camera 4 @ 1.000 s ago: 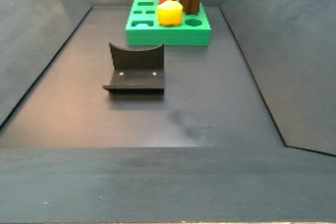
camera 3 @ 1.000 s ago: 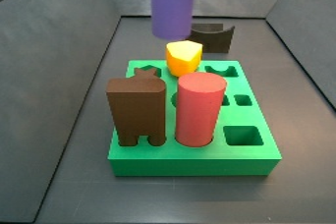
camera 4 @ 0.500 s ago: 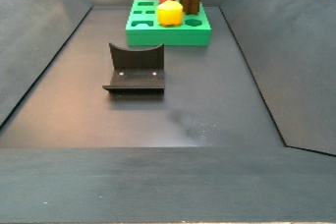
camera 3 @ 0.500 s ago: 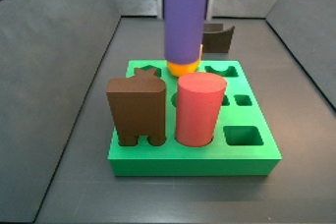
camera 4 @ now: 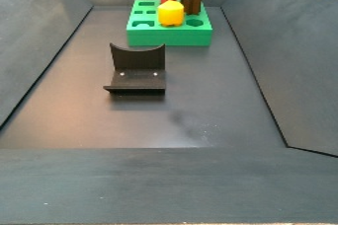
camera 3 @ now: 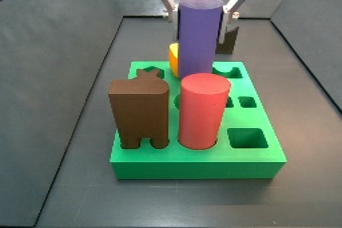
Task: Pick up the round object. Move up. Move to above the board. Insert the round object.
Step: Insert the round object.
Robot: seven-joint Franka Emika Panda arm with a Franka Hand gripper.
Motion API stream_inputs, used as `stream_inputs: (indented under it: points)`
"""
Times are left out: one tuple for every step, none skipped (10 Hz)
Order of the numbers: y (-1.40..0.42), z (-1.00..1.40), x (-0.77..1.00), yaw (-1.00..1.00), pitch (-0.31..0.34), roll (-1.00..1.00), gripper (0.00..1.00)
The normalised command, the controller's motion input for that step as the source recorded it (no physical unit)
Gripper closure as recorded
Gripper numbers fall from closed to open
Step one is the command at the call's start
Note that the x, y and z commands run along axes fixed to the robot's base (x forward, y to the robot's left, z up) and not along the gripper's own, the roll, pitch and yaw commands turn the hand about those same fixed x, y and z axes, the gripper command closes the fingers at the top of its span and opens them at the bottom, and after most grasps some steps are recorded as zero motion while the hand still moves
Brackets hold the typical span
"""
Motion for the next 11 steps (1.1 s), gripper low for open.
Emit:
stream_inputs:
  points:
    - [-0.07, -0.26, 0.0, 0.0, -0.05, 0.0, 1.0]
    - [-0.06, -0.24, 0.06, 0.0, -0.01, 0.0, 1.0]
    - [-0.07, -0.28, 0.05, 0.0, -0.01, 0.0, 1.0]
    - [-0.06, -0.31, 0.06, 0.0, -0.004, 0.02, 1.0]
    - [-0.02, -0.34, 0.04, 0.0, -0.017, 0.03, 1.0]
    - [0.0, -0.38, 0.1, 0.0, -0.006, 0.04, 1.0]
    - [0.0, -0.42, 0.17, 0.0, 0.0, 0.04, 1.0]
    - [0.0, -0.44, 0.23, 0.01, 0.019, 0.05, 1.0]
    - [0.0, -0.43, 0.19, 0.02, 0.011, 0.05, 1.0]
    - [0.0, -0.47, 0.14, 0.02, 0.033, 0.1, 1.0]
    - [0.06, -0.43, 0.0, 0.0, 0.029, 0.14, 1.0]
